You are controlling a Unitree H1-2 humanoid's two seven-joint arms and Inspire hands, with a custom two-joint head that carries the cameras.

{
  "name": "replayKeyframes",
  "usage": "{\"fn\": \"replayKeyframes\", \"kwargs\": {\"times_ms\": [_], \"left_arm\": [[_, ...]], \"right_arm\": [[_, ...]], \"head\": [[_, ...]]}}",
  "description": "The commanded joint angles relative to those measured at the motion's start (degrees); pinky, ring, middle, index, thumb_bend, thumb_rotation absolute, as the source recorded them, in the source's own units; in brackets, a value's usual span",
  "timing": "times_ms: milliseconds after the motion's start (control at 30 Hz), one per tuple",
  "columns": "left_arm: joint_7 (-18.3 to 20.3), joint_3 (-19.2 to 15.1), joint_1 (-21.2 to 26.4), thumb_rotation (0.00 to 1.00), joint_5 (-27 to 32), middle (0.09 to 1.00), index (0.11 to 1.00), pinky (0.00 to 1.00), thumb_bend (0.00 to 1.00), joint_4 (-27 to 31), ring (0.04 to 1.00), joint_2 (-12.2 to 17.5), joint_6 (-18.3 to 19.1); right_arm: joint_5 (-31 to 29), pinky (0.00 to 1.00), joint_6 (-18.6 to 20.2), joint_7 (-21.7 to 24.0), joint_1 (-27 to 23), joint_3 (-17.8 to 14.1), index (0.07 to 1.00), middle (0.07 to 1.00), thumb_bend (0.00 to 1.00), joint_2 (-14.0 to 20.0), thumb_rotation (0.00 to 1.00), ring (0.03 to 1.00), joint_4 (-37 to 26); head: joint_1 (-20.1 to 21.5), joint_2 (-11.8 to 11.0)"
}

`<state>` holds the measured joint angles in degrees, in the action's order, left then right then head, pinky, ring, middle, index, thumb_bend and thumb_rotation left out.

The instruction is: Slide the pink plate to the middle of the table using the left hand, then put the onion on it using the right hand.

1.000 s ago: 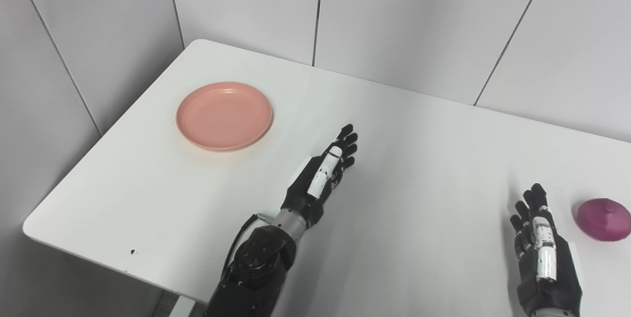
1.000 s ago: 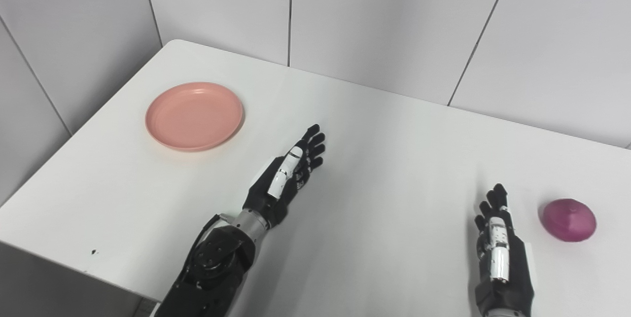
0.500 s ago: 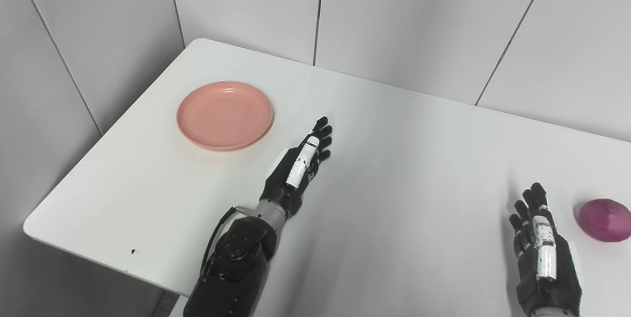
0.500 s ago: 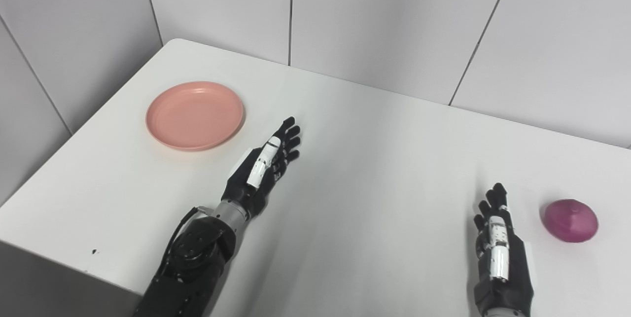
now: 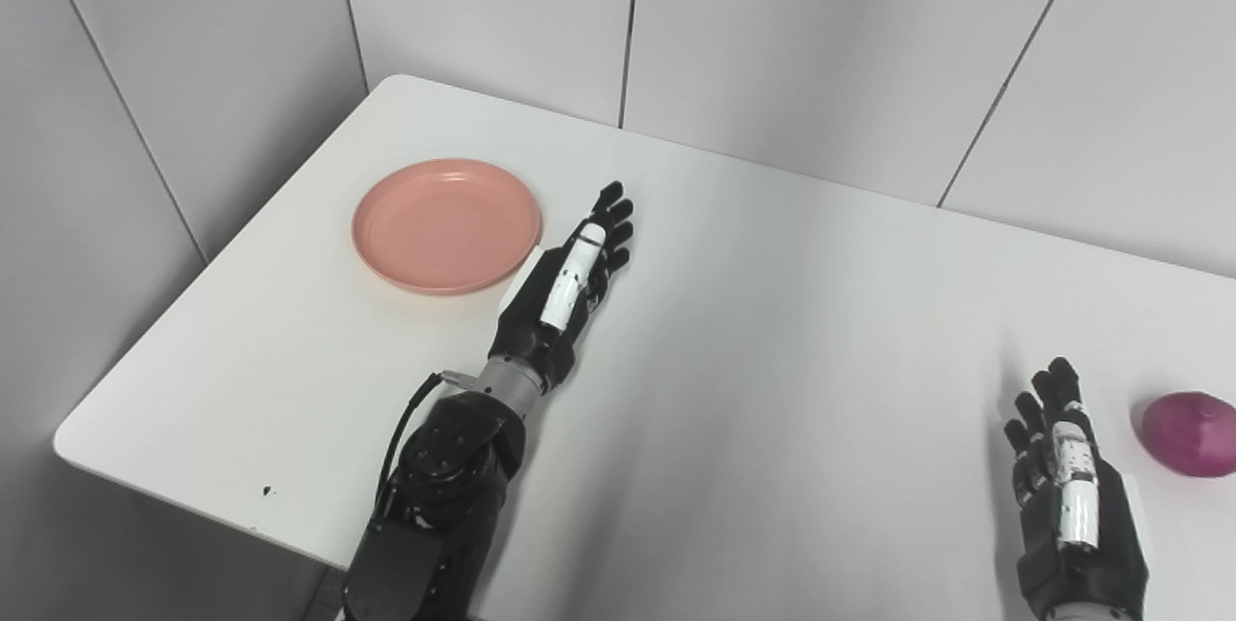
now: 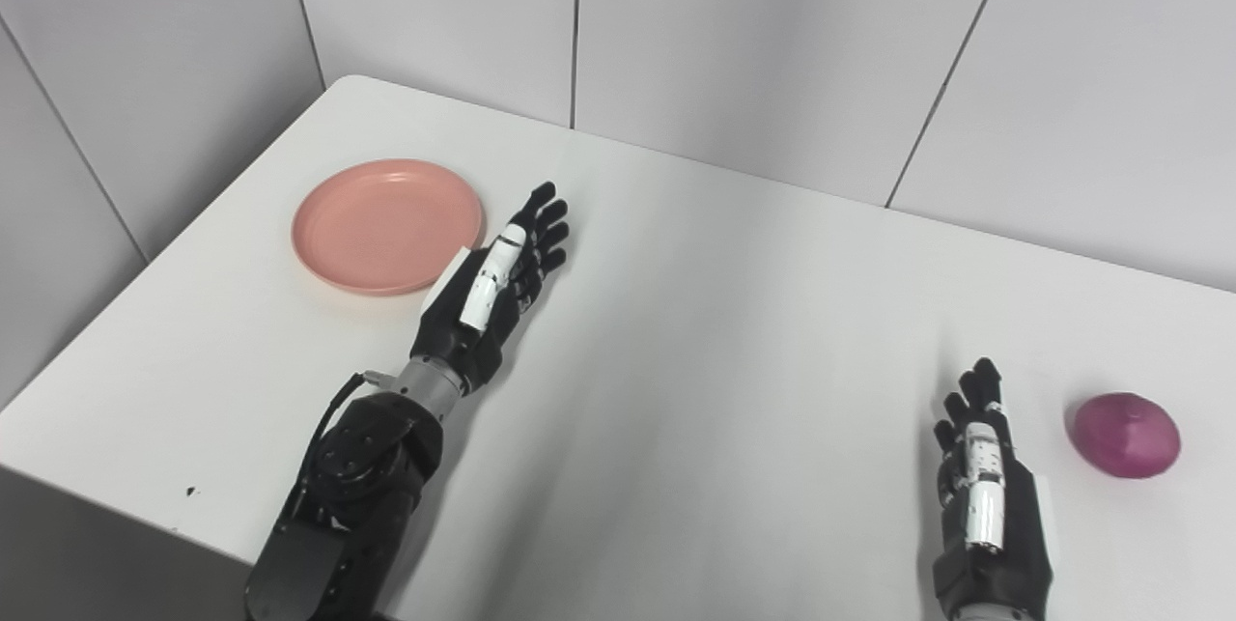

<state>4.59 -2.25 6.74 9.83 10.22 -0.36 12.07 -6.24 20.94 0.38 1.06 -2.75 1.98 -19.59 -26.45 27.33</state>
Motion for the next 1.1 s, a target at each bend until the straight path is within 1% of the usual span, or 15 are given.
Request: {"fn": "replayKeyframes", "kwargs": {"times_ms": [0,100,267,400,467,533,600,700,833,933,1067], "left_arm": [[-0.4,-0.4,2.8,1.0,-0.3,1.0,1.0,1.0,0.43,2.3,1.0,0.7,-1.1],[-0.4,-0.7,3.5,1.0,-0.4,1.0,0.999,1.0,0.43,2.5,1.0,1.2,-1.8],[0.0,-1.6,4.8,1.0,0.8,1.0,0.987,1.0,0.45,2.8,0.991,1.9,-1.4],[0.3,-2.3,6.0,1.0,0.9,0.997,0.975,0.98,0.47,2.4,0.982,2.8,-2.1],[0.2,-2.8,6.9,1.0,0.9,0.99,0.969,0.96,0.48,2.1,0.974,3.2,-2.3],[0.2,-3.3,7.6,1.0,1.1,0.986,0.968,0.97,0.49,2.3,0.973,3.5,-1.9],[0.2,-3.6,8.1,1.0,1.1,0.987,0.97,0.98,0.48,2.3,0.98,3.8,-1.9],[0.0,-4.4,8.8,1.0,1.6,0.992,0.972,0.99,0.47,2.5,0.986,4.6,-2.0],[-0.7,-5.7,9.7,1.0,1.7,0.984,0.956,0.98,0.46,3.0,0.978,5.1,-1.8],[-1.1,-6.9,10.5,1.0,2.2,0.992,0.976,0.98,0.44,3.3,0.984,5.6,-1.6],[-1.7,-8.2,11.5,1.0,2.3,0.983,0.961,0.98,0.44,3.1,0.975,6.5,-1.9]], "right_arm": [[-0.4,1.0,0.0,0.0,-1.3,-0.1,1.0,1.0,0.0,-0.2,1.0,1.0,-2.4],[-0.1,1.0,0.5,-0.2,-1.3,-0.1,1.0,1.0,0.0,-0.3,1.0,1.0,-2.8],[0.1,1.0,0.0,0.1,-1.1,0.0,1.0,1.0,0.0,0.1,1.0,1.0,-2.4],[-0.1,1.0,-0.3,0.3,-1.2,-0.1,1.0,1.0,0.0,0.2,1.0,1.0,-2.1],[-0.1,1.0,-0.1,0.3,-1.2,-0.1,1.0,1.0,0.0,0.3,1.0,1.0,-2.2],[0.0,1.0,0.3,0.2,-1.3,-0.1,1.0,1.0,0.0,0.3,1.0,1.0,-2.2],[0.0,1.0,0.6,0.7,-1.4,0.1,1.0,1.0,0.0,0.8,1.0,1.0,-2.1],[-0.1,1.0,0.1,0.6,-1.4,0.0,1.0,1.0,0.0,0.8,1.0,1.0,-1.9],[-0.1,1.0,-0.3,0.7,-1.5,0.0,1.0,1.0,0.0,1.0,1.0,1.0,-1.5],[-0.4,1.0,-1.0,1.1,-1.5,-0.1,1.0,1.0,0.0,1.3,1.0,1.0,-1.0],[-0.1,1.0,-0.7,0.9,-1.6,-0.2,1.0,1.0,0.0,1.4,1.0,1.0,-0.8]], "head": [[0.1,0.1],[-0.1,0.0],[-0.1,0.0],[-0.2,-0.1],[-0.2,-0.2],[-0.4,-0.3],[-0.6,-0.4],[-0.7,-0.4],[-0.7,-0.6],[-0.9,-0.8],[-1.2,-1.1]]}}
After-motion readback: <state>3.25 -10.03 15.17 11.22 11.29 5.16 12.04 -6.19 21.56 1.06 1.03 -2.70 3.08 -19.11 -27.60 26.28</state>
